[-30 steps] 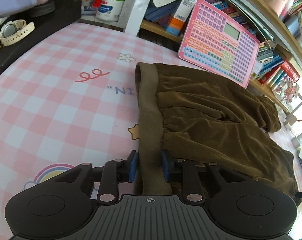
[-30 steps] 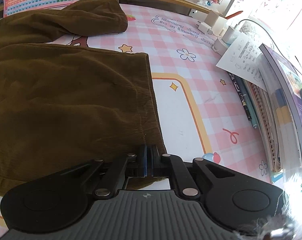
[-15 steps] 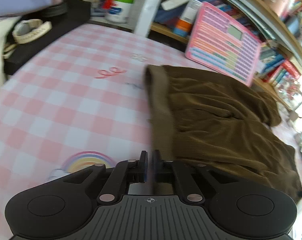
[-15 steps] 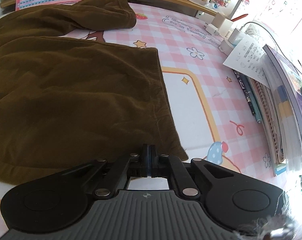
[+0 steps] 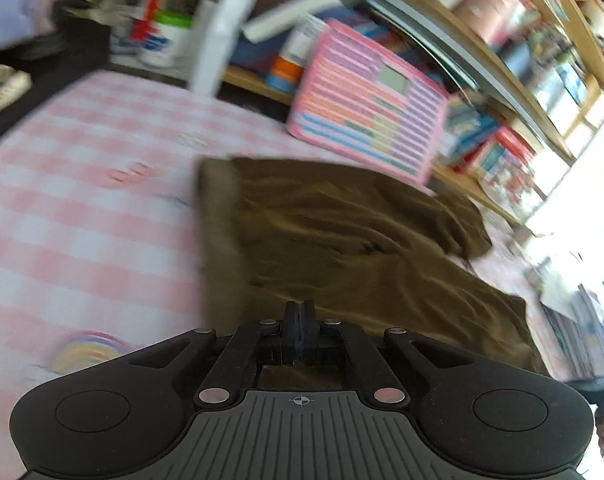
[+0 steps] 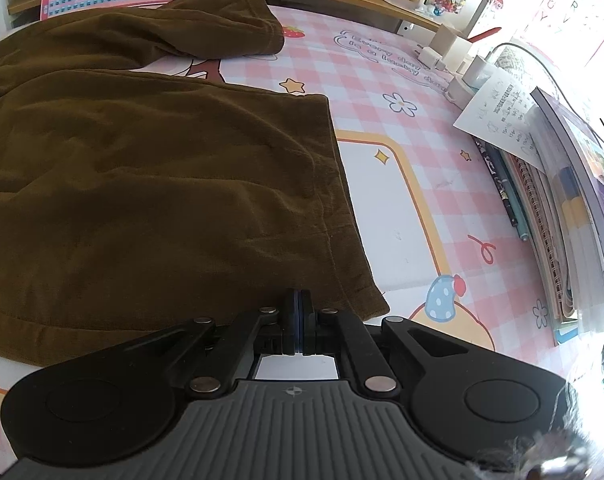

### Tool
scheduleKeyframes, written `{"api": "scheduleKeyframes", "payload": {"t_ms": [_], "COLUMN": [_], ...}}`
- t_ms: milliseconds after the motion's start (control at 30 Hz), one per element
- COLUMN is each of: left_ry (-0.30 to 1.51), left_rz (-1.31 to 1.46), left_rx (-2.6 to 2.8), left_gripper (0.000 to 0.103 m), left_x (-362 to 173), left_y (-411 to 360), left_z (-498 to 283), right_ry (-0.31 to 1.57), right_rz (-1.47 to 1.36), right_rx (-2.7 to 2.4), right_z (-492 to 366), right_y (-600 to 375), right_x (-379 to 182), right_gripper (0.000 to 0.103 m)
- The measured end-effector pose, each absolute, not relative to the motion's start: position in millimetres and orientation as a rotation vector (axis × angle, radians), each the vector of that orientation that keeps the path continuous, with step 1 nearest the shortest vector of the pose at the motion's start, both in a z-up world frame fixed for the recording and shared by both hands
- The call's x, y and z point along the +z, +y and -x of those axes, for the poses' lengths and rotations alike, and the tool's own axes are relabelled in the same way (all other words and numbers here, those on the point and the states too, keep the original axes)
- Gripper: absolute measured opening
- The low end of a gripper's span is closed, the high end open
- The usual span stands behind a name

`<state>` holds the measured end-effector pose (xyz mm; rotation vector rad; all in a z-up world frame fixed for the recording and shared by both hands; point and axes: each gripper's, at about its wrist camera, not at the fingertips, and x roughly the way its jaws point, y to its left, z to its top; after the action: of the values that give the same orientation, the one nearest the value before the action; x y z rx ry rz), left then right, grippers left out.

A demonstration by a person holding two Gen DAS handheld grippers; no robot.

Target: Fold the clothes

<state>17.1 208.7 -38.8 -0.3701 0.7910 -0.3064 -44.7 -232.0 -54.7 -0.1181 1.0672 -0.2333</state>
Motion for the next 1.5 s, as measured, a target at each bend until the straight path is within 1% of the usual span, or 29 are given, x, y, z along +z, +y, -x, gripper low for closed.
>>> {"api": "scheduleKeyframes", "payload": {"t_ms": [67, 100, 133, 200, 367, 467, 500, 600, 767, 867, 1100, 1233, 1333, 1500], "left_ry": [0.842, 0.864, 0.856, 0.854, 0.828, 0.791, 0.78, 0.756, 0.747, 0.753, 0.79, 0.801, 0.811, 0.82], "left_rz": [0.346, 0.337, 0.349, 0.389, 0.392, 0.396, 0.398, 0.405, 0.418, 0.418, 0.398, 0.383, 0.382, 0.398], "left_rx": [-0.305, -0.298, -0.297, -0.293, -0.238, -0.203, -0.19, -0.127, -0.051, -0.009, 0.073, 0.119, 0.168, 0.237], "left_gripper": [0.003, 0.003, 0.005, 0.006, 0.007, 0.007, 0.008, 0.017, 0.018, 0.018, 0.018, 0.018, 0.018, 0.018], "left_x": [-50.8, -57.1, -60.8, -64.2, -55.0, -46.3, -43.7, -38.3, -33.7, -33.5, -32.1, -26.5, -23.2, -21.0], "left_y": [198.2, 195.7, 197.5, 201.5, 195.0, 185.7, 182.1, 167.1, 132.7, 108.6, 56.7, 40.3, 35.4, 32.0], "left_z": [-21.6, -23.3, -22.0, -20.6, -15.3, -10.8, -9.4, -4.7, 2.2, 6.2, 18.7, 30.5, 40.2, 51.1], "right_ry": [1.068, 1.068, 1.056, 1.01, 0.916, 0.858, 0.843, 0.804, 0.762, 0.738, 0.703, 0.69, 0.663, 0.596], "right_rz": [0.112, 0.107, 0.095, 0.067, 0.033, 0.02, 0.024, 0.039, 0.068, 0.059, 0.071, 0.082, 0.194, 0.398], "right_rx": [-0.24, -0.249, -0.255, -0.254, -0.225, -0.181, -0.156, -0.077, 0.08, 0.155, 0.3, 0.392, 0.491, 0.644], "right_z": [44.4, 44.4, 45.3, 48.3, 39.1, 22.0, 14.7, -9.2, -46.7, -66.6, -116.0, -145.2, -152.2, -154.8], "right_y": [-232.9, -233.3, -236.1, -242.7, -261.6, -271.9, -273.4, -276.5, -286.7, -299.1, -322.0, -327.5, -317.1, -295.5], "right_x": [-54.0, -53.4, -50.7, -42.1, -20.3, -8.8, -6.7, -1.1, 3.8, 2.6, -10.7, -15.6, -20.5, -29.6], "right_gripper": [0.004, 0.008, 0.022, 0.034, 0.035, 0.039, 0.041, 0.046, 0.059, 0.063, 0.067, 0.07, 0.072, 0.071]}}
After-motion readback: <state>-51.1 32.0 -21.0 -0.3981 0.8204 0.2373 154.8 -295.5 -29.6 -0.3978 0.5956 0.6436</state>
